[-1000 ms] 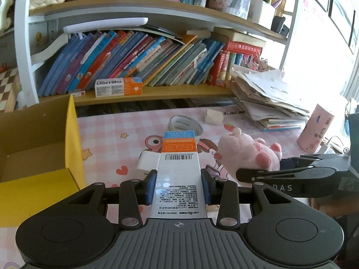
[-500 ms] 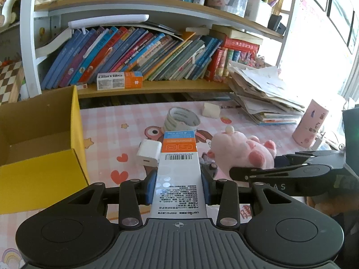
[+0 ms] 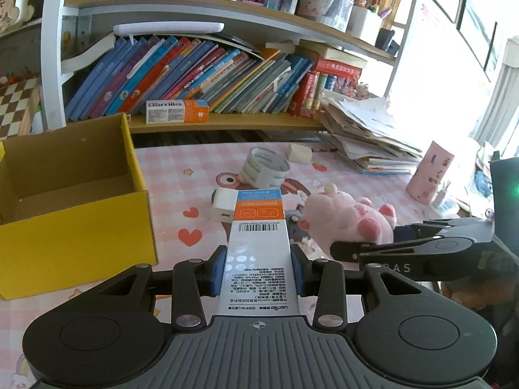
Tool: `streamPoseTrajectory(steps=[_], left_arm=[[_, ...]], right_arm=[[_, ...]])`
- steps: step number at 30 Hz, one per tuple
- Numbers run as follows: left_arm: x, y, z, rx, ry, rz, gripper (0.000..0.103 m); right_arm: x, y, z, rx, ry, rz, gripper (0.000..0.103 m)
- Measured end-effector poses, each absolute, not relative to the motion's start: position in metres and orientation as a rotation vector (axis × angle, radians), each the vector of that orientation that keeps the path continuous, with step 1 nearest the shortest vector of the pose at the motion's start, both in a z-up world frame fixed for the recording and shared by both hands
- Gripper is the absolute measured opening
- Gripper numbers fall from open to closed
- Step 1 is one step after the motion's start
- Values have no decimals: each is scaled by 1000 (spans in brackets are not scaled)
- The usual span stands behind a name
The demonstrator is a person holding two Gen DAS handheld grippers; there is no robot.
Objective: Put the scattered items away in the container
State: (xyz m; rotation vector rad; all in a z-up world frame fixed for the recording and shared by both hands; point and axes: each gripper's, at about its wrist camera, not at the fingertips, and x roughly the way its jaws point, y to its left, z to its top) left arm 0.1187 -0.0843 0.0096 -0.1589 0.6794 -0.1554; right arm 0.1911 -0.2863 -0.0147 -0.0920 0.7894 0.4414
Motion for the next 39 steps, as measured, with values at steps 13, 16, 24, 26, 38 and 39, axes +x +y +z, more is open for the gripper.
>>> streamPoseTrajectory(steps=[13,16,24,26,38,39], left_arm=[[82,-37,16,-147,669,-198,38],[73,-27,17,-148,665,-203,38],[55,-4,16,-147,661,-220,38],[51,3,16,-146,661,-222,38],[28,44,19,-170,622,-193,4],[26,46,19,-172,618,-186,2]], right_arm=[[146,-237,-10,-74,800,428,66],[136,-226,-9,-77,797,432,66],[114,-199,-10,-90,791,436,66],[110,-193,-10,-89,792,436,66],[91,-143,-9,-139,782,502,66],[90,-139,-9,-145,782,512,66]])
